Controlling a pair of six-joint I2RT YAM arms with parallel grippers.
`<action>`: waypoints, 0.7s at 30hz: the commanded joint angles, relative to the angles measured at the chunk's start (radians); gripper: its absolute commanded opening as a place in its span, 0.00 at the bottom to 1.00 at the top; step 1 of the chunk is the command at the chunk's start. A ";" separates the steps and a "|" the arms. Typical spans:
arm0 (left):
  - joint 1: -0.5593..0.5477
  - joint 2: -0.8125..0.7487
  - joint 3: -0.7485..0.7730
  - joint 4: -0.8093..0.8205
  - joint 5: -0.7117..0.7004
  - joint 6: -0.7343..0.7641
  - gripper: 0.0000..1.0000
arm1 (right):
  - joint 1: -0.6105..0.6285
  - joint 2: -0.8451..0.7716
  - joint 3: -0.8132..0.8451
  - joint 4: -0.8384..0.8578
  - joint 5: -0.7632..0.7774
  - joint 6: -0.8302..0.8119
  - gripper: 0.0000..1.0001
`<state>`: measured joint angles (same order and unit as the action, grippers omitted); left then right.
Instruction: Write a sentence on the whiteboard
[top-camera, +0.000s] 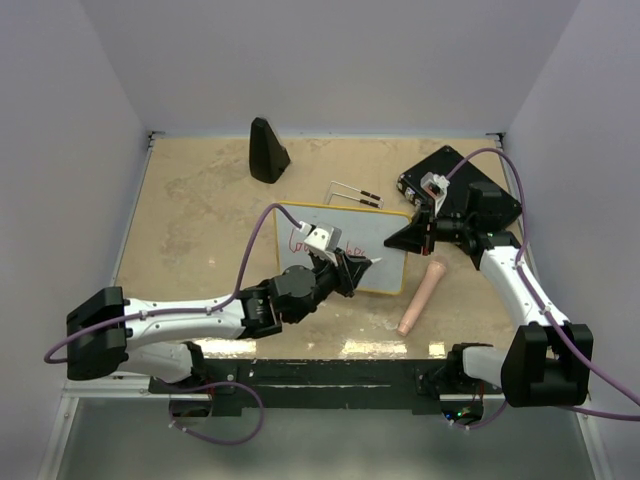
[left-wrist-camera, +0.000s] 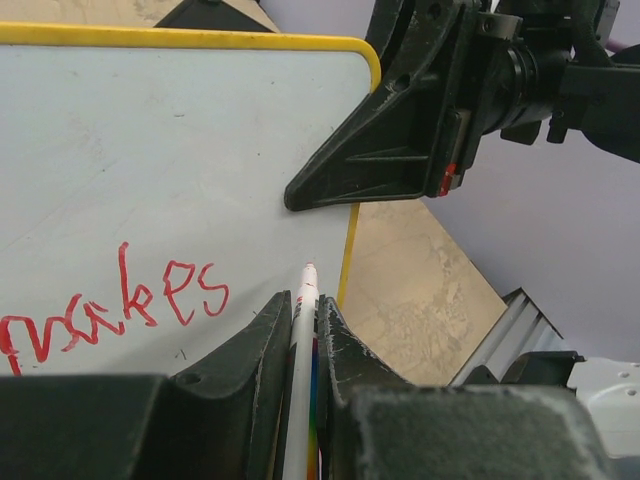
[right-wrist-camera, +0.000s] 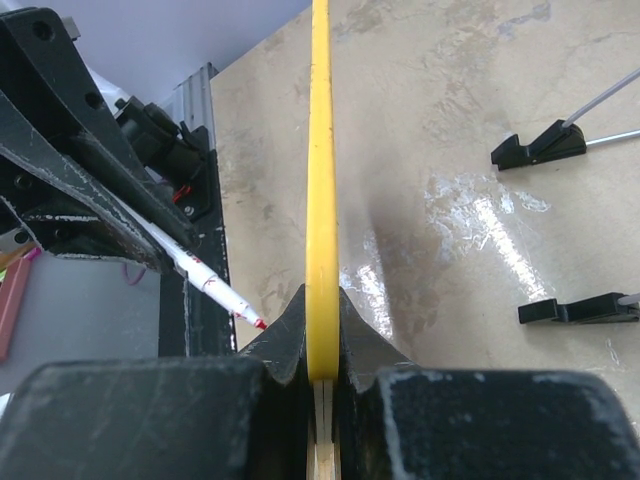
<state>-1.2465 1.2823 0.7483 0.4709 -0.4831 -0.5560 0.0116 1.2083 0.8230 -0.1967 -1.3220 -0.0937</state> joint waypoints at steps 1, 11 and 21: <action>-0.004 0.015 0.057 0.031 -0.067 0.031 0.00 | -0.007 -0.024 0.002 0.065 -0.083 0.025 0.00; -0.004 0.046 0.074 0.041 -0.121 0.054 0.00 | -0.009 -0.023 0.001 0.068 -0.086 0.026 0.00; -0.004 0.065 0.079 0.052 -0.124 0.056 0.00 | -0.010 -0.021 -0.001 0.069 -0.089 0.026 0.00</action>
<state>-1.2461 1.3411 0.7837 0.4698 -0.5758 -0.5259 0.0055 1.2083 0.8127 -0.1871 -1.3273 -0.0883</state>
